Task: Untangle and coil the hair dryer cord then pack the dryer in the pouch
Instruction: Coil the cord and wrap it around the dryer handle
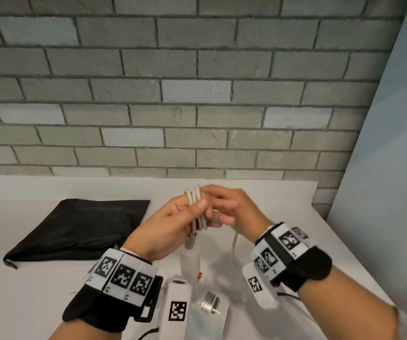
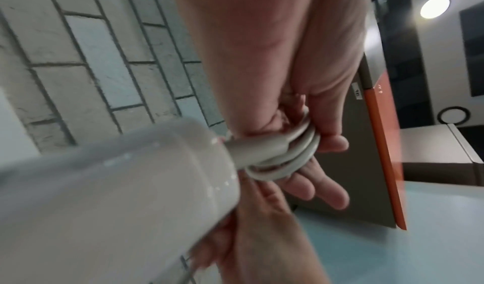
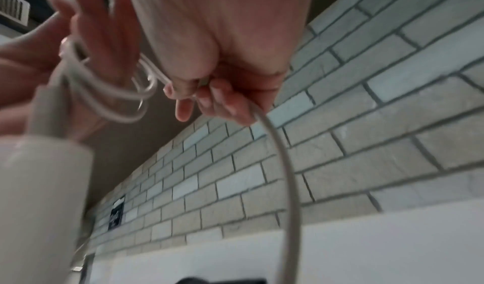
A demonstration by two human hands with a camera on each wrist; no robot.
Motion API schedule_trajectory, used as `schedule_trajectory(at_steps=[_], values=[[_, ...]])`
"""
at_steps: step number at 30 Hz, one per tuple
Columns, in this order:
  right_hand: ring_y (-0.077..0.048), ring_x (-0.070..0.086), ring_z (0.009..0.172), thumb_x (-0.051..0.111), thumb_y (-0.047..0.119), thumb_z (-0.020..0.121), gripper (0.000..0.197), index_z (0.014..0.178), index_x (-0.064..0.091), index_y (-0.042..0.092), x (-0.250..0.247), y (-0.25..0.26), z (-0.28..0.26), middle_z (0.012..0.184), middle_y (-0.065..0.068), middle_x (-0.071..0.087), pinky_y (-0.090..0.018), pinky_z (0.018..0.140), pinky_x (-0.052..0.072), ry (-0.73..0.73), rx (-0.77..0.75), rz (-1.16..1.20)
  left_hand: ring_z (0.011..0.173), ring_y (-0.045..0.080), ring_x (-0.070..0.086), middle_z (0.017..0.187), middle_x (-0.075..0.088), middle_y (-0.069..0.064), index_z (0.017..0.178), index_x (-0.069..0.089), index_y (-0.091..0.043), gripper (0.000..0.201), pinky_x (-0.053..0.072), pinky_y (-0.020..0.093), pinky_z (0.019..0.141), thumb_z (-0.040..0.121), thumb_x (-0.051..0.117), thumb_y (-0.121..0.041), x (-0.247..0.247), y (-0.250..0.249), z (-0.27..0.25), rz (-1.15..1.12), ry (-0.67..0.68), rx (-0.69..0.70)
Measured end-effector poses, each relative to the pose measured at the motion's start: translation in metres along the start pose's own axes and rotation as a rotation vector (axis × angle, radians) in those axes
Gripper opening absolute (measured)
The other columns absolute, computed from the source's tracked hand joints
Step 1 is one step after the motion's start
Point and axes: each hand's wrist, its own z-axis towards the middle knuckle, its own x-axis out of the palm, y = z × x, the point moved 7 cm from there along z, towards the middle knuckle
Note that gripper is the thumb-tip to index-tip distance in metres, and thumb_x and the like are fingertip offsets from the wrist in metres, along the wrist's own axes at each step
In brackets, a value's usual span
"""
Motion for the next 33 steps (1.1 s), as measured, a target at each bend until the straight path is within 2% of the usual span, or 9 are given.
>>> schedule_trajectory(at_steps=[2, 5, 11, 14, 17, 21, 24, 27, 33], values=[[-0.005, 0.059, 0.084, 0.046, 0.015, 0.089, 0.026, 0.094, 0.065, 0.033, 0.022, -0.013, -0.01, 0.084, 0.008, 0.063, -0.034, 0.08, 0.05, 0.068, 0.034, -0.005, 0.105, 0.02, 0.065, 0.127, 0.061, 0.003, 0.069, 0.059, -0.02, 0.024, 0.052, 0.026, 0.087, 0.083, 0.05, -0.037, -0.006, 0.002, 0.0, -0.075, -0.046, 0.015], [0.016, 0.05, 0.056, 0.042, 0.02, 0.095, 0.026, 0.116, 0.056, 0.014, 0.041, -0.03, -0.029, 0.061, 0.022, 0.052, -0.006, 0.058, 0.037, 0.193, 0.099, -0.125, 0.124, 0.019, 0.052, 0.142, 0.045, -0.009, 0.065, 0.059, -0.017, 0.028, 0.047, 0.026, 0.098, 0.081, 0.055, -0.039, -0.02, 0.002, 0.0, -0.155, -0.156, 0.05], [-0.007, 0.058, 0.075, 0.04, 0.032, 0.096, 0.03, 0.103, 0.056, 0.008, 0.051, -0.054, -0.08, 0.083, 0.004, 0.062, -0.021, 0.068, 0.04, 0.447, 0.195, -0.355, 0.131, 0.002, 0.04, 0.14, 0.036, -0.029, 0.07, 0.053, -0.012, 0.029, 0.029, 0.03, 0.113, 0.085, 0.05, -0.036, -0.054, 0.004, -0.001, 0.02, -0.439, 0.011], [0.002, 0.045, 0.054, 0.038, 0.045, 0.092, 0.036, 0.087, 0.058, 0.015, 0.026, -0.029, -0.083, 0.057, 0.013, 0.047, -0.015, 0.055, 0.033, 0.334, 0.088, -0.418, 0.13, -0.006, 0.035, 0.139, 0.042, -0.025, 0.07, 0.051, -0.017, 0.024, 0.028, 0.019, 0.107, 0.09, 0.044, -0.029, -0.055, -0.004, -0.001, 0.382, -0.484, -0.032], [-0.002, 0.046, 0.054, 0.041, 0.047, 0.086, 0.032, 0.075, 0.055, 0.02, -0.012, 0.026, -0.073, 0.057, 0.009, 0.049, -0.024, 0.055, 0.037, 0.152, -0.111, -0.326, 0.116, -0.012, 0.047, 0.128, 0.058, -0.012, 0.09, 0.064, -0.023, 0.025, 0.032, 0.005, 0.095, 0.094, 0.04, -0.029, -0.051, -0.011, 0.004, 0.635, -0.438, -0.059], [-0.009, 0.054, 0.061, 0.057, 0.03, 0.083, 0.017, 0.078, 0.066, 0.016, -0.063, 0.081, -0.054, 0.065, 0.004, 0.06, -0.019, 0.057, 0.042, -0.118, -0.282, -0.255, 0.1, 0.007, 0.064, 0.088, 0.074, -0.003, 0.082, 0.069, -0.025, 0.039, 0.04, 0.021, 0.094, 0.095, 0.033, -0.032, -0.022, -0.007, 0.01, 0.64, -0.209, -0.165], [-0.015, 0.054, 0.061, 0.064, 0.026, 0.078, 0.012, 0.078, 0.068, 0.015, -0.079, 0.089, -0.032, 0.066, -0.002, 0.062, -0.025, 0.057, 0.043, -0.244, -0.32, -0.198, 0.083, 0.017, 0.069, 0.059, 0.063, 0.001, 0.084, 0.058, -0.014, 0.048, 0.046, 0.026, 0.085, 0.095, 0.023, -0.044, 0.005, 0.001, 0.007, 0.513, -0.012, -0.242], [-0.027, 0.057, 0.064, 0.067, 0.029, 0.075, 0.017, 0.077, 0.069, 0.012, -0.079, 0.069, -0.008, 0.068, -0.012, 0.065, -0.034, 0.06, 0.045, -0.268, -0.263, -0.133, 0.055, 0.015, 0.06, 0.043, 0.048, -0.006, 0.074, 0.057, -0.022, 0.032, 0.045, 0.039, 0.095, 0.088, 0.037, -0.043, 0.016, 0.007, 0.002, 0.408, 0.091, -0.185], [0.013, 0.058, 0.07, 0.053, 0.017, 0.089, 0.017, 0.093, 0.069, 0.018, -0.02, -0.01, -0.002, 0.076, 0.027, 0.062, -0.009, 0.067, 0.043, -0.041, -0.013, -0.092, 0.042, 0.009, 0.041, 0.043, 0.043, -0.008, 0.057, 0.048, -0.013, 0.046, 0.045, 0.035, 0.098, 0.096, 0.032, -0.03, 0.007, 0.01, -0.001, 0.222, 0.038, -0.104]])
